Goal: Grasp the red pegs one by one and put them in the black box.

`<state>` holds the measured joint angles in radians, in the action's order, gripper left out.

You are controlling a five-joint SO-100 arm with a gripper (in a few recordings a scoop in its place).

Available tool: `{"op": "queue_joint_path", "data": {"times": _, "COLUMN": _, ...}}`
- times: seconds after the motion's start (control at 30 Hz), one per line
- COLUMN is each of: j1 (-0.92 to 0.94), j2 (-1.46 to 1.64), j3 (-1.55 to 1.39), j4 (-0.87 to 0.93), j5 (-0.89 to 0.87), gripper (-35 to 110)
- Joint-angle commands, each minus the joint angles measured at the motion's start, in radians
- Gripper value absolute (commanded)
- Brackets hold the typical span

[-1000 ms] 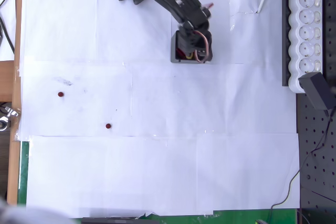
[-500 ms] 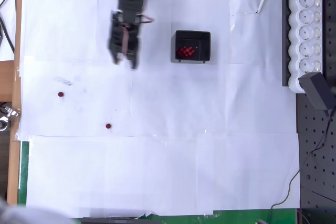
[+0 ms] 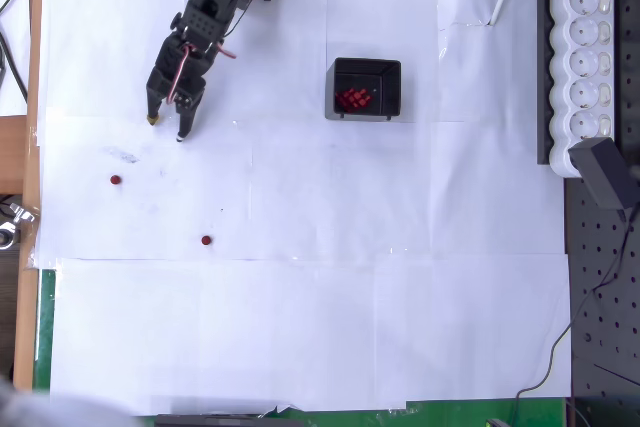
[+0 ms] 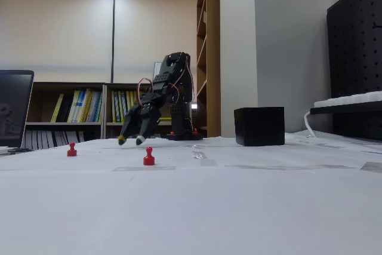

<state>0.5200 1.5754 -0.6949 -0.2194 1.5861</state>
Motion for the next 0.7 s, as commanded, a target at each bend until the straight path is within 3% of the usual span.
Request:
{"op": "queue_joint_path", "data": {"times": 0.0, "j1": 0.02, "j2": 0.133, "j3": -0.173, "j4": -0.081, "j5": 0.023, "gripper": 21}}
{"op": "queue_joint_path", "data": {"times": 0.67, "j1": 0.061, "j2": 0.548, "j3": -0.658, "j4": -0.086, "j5": 0.017, "gripper": 21}}
